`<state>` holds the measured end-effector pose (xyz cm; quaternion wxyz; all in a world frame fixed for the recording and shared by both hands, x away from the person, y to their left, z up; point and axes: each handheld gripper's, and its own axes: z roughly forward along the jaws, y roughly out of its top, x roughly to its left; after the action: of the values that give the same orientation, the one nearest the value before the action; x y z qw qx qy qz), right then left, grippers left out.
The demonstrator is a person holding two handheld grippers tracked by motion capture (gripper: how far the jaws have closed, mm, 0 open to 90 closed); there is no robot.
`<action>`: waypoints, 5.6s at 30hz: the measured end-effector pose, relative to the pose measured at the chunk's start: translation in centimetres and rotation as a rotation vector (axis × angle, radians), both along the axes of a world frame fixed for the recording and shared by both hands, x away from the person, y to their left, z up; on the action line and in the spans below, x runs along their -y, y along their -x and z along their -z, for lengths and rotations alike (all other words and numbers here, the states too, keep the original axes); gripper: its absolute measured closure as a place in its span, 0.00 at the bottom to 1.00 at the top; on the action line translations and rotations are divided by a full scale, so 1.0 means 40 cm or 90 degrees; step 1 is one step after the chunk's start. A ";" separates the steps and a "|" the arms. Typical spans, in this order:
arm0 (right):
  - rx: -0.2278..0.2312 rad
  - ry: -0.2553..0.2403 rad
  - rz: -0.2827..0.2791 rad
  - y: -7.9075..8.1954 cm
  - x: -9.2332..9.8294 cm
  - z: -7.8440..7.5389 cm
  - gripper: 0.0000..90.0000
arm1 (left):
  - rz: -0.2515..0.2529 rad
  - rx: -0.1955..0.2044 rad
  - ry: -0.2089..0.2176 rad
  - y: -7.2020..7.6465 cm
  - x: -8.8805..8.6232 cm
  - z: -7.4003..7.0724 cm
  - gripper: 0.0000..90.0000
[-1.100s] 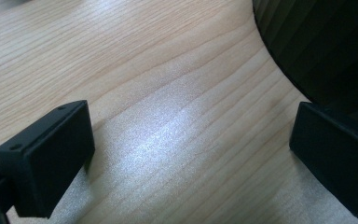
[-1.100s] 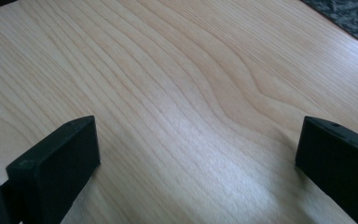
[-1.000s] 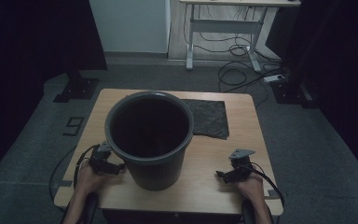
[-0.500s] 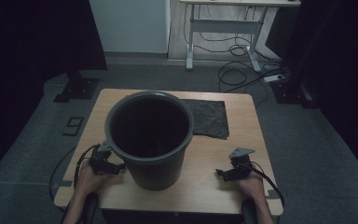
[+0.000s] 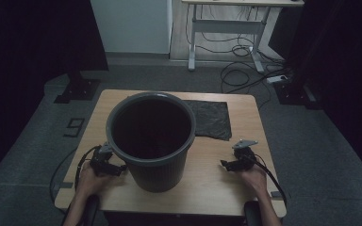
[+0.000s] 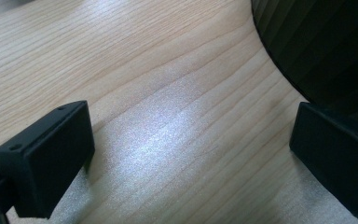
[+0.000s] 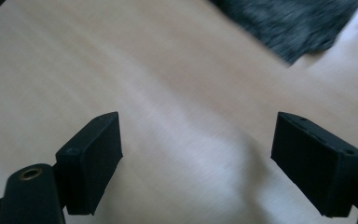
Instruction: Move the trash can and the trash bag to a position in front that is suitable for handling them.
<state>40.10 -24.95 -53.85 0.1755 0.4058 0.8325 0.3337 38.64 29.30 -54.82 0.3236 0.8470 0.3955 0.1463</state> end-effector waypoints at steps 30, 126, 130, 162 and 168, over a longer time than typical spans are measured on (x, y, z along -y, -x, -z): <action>-0.014 0.001 0.131 -0.282 -0.003 -0.037 0.47 | -0.002 0.000 0.000 -0.001 0.001 0.000 0.00; -0.067 0.014 0.089 -0.067 0.014 -0.011 0.91 | -0.010 0.001 -0.001 -0.001 0.007 0.000 0.00; -0.067 0.028 0.071 -0.007 0.008 -0.013 0.97 | -0.010 0.001 -0.001 -0.001 0.007 0.000 0.00; -0.075 0.055 0.060 0.053 -0.011 -0.033 0.71 | -0.009 0.000 -0.001 -0.002 0.013 0.000 0.00; -0.055 0.035 0.161 -0.081 0.043 -0.058 0.53 | -0.007 0.000 -0.001 -0.004 0.015 0.000 0.00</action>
<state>43.33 -26.67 -51.53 0.1913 0.5163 0.7905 0.2680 38.80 28.69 -54.83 0.3225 0.8451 0.3997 0.1483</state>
